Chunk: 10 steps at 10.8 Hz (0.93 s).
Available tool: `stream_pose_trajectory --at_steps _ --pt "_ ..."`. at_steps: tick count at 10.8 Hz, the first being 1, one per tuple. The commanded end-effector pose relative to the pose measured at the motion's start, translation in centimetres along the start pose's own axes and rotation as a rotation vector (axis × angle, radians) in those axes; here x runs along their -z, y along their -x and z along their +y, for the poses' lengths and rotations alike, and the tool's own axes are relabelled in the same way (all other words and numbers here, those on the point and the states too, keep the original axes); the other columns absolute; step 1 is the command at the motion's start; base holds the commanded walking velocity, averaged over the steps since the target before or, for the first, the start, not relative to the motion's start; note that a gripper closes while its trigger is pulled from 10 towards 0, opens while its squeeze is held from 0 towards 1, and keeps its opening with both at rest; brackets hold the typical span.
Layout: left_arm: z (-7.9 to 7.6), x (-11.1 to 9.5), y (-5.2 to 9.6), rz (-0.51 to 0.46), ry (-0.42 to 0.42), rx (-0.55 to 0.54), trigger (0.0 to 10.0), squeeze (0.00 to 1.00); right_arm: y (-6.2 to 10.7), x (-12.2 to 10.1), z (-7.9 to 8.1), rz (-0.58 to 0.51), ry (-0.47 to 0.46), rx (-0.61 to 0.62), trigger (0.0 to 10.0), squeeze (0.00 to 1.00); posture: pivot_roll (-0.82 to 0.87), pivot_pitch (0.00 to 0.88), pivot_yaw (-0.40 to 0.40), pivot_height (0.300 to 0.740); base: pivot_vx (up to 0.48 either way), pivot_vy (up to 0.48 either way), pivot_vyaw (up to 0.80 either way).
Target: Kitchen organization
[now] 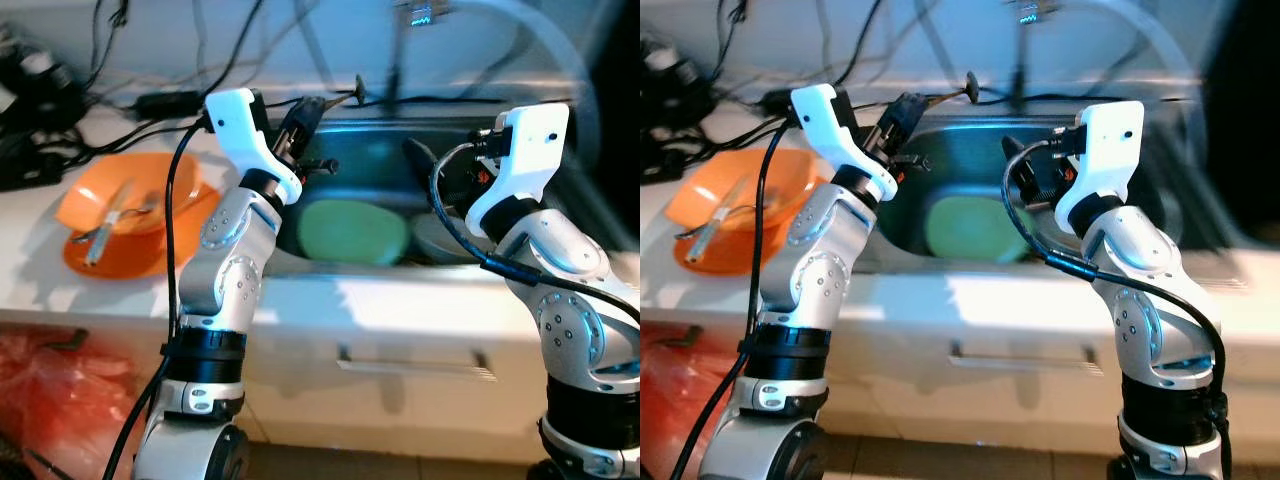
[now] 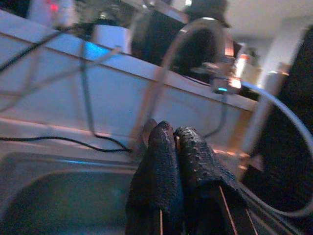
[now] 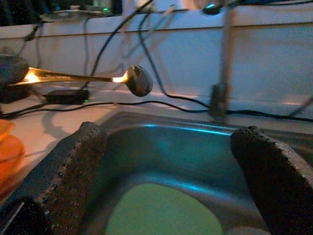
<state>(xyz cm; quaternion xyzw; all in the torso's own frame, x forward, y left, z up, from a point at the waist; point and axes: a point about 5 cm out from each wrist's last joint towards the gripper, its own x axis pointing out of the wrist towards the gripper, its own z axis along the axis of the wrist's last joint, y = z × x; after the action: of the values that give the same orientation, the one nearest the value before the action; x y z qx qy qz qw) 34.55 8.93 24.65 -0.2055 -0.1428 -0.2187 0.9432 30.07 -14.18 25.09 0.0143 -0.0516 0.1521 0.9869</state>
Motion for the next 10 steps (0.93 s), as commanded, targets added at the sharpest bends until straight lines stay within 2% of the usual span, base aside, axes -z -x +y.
stream_pose_trajectory --at_steps 1,10 --pt "-0.57 -0.17 0.01 -0.006 0.008 0.029 0.0 0.00 0.17 -0.36 -0.36 -0.015 0.012 0.018 10.0 0.00 -0.14 0.000 0.068 0.740 0.000 0.000 0.00" --pt "-0.62 0.27 0.15 0.019 0.015 0.032 0.0 0.00 -0.01 -0.35 -0.28 -0.015 0.014 0.016 10.0 0.00 -0.14 0.000 0.064 0.740 0.000 0.000 0.00"
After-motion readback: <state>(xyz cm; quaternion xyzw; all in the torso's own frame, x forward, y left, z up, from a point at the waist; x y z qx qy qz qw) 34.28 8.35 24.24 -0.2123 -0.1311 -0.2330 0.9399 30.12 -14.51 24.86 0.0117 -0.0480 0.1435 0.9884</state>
